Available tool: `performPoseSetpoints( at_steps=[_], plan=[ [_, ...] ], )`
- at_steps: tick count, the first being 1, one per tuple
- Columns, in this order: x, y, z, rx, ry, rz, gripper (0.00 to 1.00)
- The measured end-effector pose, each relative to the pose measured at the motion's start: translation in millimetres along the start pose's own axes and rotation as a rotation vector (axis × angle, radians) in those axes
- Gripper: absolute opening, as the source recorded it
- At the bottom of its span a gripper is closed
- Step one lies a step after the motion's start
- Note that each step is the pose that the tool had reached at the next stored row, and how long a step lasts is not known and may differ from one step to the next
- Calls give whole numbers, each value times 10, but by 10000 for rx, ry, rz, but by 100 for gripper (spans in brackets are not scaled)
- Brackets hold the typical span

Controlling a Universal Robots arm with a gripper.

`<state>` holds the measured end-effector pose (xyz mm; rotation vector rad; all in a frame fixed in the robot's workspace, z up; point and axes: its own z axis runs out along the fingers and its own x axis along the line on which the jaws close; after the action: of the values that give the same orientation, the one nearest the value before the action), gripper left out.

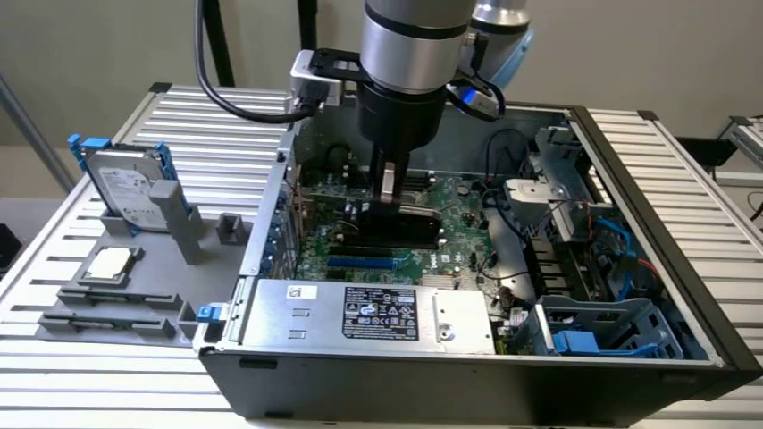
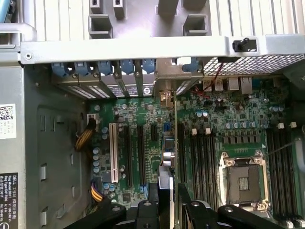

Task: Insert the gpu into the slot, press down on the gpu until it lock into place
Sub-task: 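Insert the gpu into the slot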

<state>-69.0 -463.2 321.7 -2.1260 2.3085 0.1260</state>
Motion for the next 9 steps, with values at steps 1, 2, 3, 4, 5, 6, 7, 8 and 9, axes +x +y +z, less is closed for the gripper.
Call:
performPoseSetpoints(
  at_steps=[1,2,3,4,5,6,7,8,9],
  plan=[
    [1,2,18,2,2,-1,26],
    [3,4,36,4,2,-4,26],
    [4,6,54,6,2,-7,26],
    [5,8,72,8,2,-9,26],
    [6,9,91,9,1,-11,26],
    [8,10,109,12,0,-13,26],
    [9,11,127,14,1,-15,26],
    [10,12,145,17,0,-16,26],
    [11,12,164,19,-1,-16,26]
  ],
)
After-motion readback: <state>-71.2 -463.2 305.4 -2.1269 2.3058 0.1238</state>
